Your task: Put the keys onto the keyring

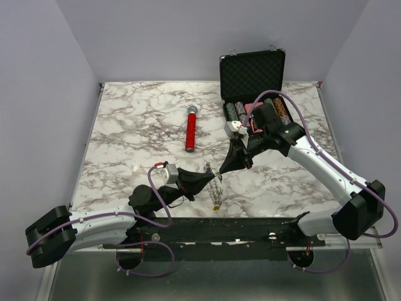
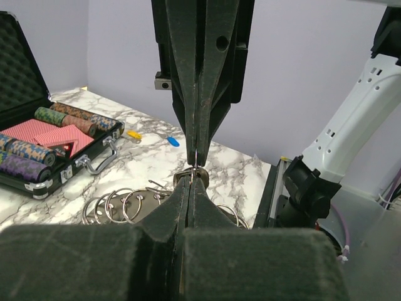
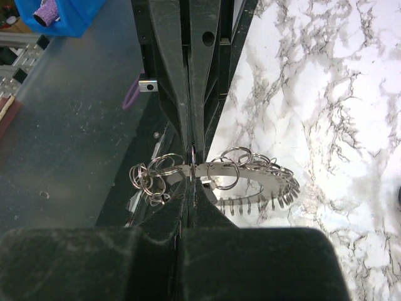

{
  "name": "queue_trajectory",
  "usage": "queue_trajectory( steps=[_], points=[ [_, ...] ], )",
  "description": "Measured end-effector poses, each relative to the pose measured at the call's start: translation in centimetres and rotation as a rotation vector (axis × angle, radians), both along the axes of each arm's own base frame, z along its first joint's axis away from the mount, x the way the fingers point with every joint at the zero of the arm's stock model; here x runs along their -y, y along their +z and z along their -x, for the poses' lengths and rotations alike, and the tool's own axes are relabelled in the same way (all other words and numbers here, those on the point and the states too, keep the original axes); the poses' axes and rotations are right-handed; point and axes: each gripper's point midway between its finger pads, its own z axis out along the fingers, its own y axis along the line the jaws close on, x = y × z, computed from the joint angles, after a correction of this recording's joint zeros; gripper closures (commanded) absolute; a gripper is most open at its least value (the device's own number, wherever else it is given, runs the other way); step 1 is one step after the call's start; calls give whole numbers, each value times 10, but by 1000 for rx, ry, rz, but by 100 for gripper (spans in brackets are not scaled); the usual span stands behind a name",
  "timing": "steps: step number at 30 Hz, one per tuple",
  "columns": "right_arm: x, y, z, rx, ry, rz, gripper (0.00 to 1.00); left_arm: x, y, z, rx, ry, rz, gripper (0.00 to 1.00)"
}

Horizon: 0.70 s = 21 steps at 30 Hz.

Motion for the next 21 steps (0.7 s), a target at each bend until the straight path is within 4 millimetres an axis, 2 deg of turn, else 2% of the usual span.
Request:
queue_trajectory(
  steps=[21],
  points=[
    [0,-2,-5,5,-35,22,100,0,2,-3,-7,15,3,100]
  ],
)
